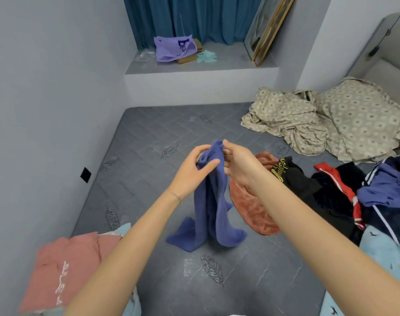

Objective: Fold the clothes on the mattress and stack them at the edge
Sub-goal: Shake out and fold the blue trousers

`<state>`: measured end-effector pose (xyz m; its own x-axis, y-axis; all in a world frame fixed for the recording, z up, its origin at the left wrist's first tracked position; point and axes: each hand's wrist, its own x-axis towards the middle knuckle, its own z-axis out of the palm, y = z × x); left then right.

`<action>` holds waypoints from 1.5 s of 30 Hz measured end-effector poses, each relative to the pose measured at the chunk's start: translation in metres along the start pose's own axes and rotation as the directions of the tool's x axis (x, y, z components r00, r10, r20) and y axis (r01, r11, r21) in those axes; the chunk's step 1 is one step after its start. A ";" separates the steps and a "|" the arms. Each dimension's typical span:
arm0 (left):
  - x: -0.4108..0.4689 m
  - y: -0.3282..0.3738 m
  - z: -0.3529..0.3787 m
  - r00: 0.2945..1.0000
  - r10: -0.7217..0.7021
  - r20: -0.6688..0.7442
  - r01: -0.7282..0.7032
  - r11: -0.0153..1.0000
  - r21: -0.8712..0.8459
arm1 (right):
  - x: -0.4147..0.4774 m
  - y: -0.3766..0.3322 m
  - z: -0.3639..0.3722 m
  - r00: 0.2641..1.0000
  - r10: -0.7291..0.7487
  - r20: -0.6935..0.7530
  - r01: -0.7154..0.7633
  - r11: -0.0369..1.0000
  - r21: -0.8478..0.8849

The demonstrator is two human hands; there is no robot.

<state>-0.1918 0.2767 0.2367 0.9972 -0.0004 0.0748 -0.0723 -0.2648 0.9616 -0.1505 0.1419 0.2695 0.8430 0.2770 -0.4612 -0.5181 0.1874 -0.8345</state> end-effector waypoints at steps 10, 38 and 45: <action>-0.017 -0.004 0.014 0.992 0.116 0.047 -0.122 0.982 0.144 | 0.005 0.001 -0.004 0.993 0.068 0.099 -0.078 0.991 0.108; 0.039 -0.003 -0.017 0.972 -0.105 0.210 0.137 0.980 -0.145 | -0.015 -0.007 -0.057 0.960 -0.039 0.279 -0.010 0.985 0.171; 0.060 -0.154 0.065 0.897 -0.339 0.283 0.279 0.932 0.232 | 0.039 0.137 -0.153 0.969 0.055 -0.242 -0.122 0.955 -0.269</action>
<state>-0.1191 0.2543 0.0757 0.9247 -0.1839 -0.3335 0.2151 -0.4703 0.8559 -0.1666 0.0347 0.0907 0.8232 0.0501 -0.5656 -0.5585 -0.1085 -0.8224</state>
